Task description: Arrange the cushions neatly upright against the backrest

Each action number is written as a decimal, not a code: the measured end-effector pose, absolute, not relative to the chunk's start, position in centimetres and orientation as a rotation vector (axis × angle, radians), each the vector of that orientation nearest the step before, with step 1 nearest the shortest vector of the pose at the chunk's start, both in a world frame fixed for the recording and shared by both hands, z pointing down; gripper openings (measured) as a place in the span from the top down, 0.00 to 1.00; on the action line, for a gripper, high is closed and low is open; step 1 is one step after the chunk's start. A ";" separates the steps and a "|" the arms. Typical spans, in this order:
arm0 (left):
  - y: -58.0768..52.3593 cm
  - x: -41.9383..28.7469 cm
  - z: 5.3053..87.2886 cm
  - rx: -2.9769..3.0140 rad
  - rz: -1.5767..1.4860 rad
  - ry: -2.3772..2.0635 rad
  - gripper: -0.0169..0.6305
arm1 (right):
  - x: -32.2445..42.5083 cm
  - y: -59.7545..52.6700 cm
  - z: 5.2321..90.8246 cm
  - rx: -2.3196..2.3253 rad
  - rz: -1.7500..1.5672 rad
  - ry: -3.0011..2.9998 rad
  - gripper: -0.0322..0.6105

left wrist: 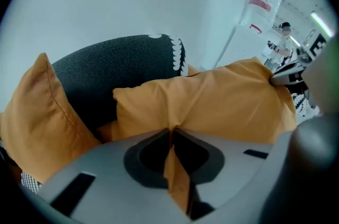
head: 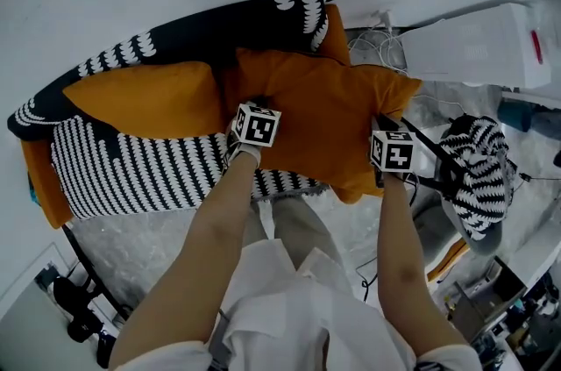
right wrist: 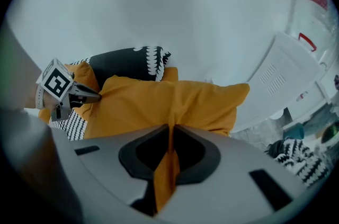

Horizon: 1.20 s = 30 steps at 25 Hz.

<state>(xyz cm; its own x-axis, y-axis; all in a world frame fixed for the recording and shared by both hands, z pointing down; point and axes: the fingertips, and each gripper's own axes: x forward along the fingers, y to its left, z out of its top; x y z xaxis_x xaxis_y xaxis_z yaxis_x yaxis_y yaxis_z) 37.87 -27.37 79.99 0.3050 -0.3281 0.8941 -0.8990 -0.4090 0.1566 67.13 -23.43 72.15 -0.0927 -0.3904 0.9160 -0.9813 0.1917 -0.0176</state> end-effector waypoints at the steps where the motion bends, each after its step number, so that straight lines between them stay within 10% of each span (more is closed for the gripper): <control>1: -27.2 37.7 79.7 1.894 1.066 -1.097 0.91 | 67.0 -23.3 71.8 1.332 0.882 -1.633 0.89; 30: -28.3 36.3 63.8 2.108 0.761 -1.202 0.94 | 65.6 -23.3 56.0 1.530 0.546 -1.842 0.93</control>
